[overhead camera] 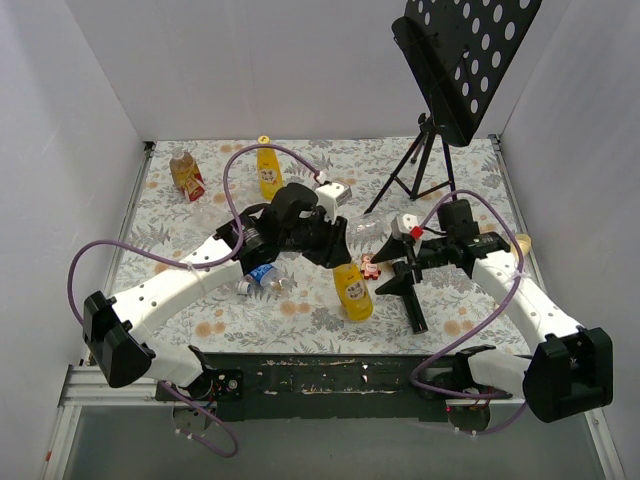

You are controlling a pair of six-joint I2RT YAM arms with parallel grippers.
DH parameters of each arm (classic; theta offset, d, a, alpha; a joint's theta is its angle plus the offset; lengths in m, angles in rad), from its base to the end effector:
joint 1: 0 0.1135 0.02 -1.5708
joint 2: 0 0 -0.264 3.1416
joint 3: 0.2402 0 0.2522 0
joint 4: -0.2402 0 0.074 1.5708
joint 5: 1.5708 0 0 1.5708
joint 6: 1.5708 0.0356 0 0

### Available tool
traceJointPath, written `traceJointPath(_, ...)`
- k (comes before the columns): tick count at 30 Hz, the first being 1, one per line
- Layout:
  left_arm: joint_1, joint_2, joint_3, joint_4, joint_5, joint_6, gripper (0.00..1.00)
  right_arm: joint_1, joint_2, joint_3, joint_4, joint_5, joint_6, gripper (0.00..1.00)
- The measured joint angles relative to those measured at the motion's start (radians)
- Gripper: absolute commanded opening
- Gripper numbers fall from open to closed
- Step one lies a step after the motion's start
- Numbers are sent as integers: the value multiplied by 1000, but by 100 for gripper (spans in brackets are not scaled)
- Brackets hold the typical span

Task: Unscrew the bottle caps
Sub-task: Pick up the plastic bottle at the center of the board.

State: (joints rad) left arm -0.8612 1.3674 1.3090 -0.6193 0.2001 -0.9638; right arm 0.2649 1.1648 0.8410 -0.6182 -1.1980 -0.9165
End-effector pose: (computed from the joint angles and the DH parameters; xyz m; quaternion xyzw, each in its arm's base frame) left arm 0.1898 -0.2319 0.3494 -0.0029 0.8985 -0.3950 0.1916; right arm 0.2019 0.0891 0.2646 -0.5822 0.5552 0.4262 0.4136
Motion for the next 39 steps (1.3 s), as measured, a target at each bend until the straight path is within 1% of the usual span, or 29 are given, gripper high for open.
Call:
traceJointPath(4,-25,0,-3,68,34,-31,0,104,-1,-14,158,86,202,82)
traceJointPath(6,-34,0,-3,93,41,-44,0,137,2,-22,211,128,282,82)
traceJointPath(10,-37,0,-3,122,16,-54,0,150,30,-29,287,149,411,77)
traceJointPath(14,-39,0,-9,165,-3,-84,0,159,58,-85,384,123,512,76)
traceJointPath(16,-41,0,-19,190,-4,-102,0,166,64,-119,431,108,551,68)
traceJointPath(17,-43,-1,-27,200,-6,-110,0,171,64,-131,449,101,565,55)
traceJointPath(19,-44,-2,-42,217,-6,-122,0,178,66,-146,473,88,585,37)
traceJointPath(22,-44,-7,-57,241,-10,-138,0,180,68,-152,490,66,602,23)
traceJointPath(23,-44,-10,-60,248,-14,-142,14,180,68,-152,497,63,602,21)
traceJointPath(24,-44,-15,-65,255,-18,-145,33,180,67,-153,503,60,603,20)
traceJointPath(26,-44,-31,-80,266,-23,-145,58,181,60,-161,514,61,598,18)
traceJointPath(27,-48,-39,-88,272,-24,-147,74,181,53,-166,513,60,583,18)
traceJointPath(28,-50,-49,-93,280,-23,-145,82,182,45,-171,504,64,561,18)
traceJointPath(29,-50,-61,-94,290,-24,-139,87,182,38,-176,488,67,534,17)
traceJointPath(31,-46,-100,-95,304,-19,-123,92,179,34,-177,439,71,465,17)
traceJointPath(35,-18,-183,-89,296,34,-52,92,174,46,-162,312,82,321,16)
traceJointPath(37,-5,-193,-66,262,79,5,91,174,72,-140,248,89,253,17)
traceJointPath(39,4,-177,-35,219,123,69,87,174,93,-124,201,92,198,17)
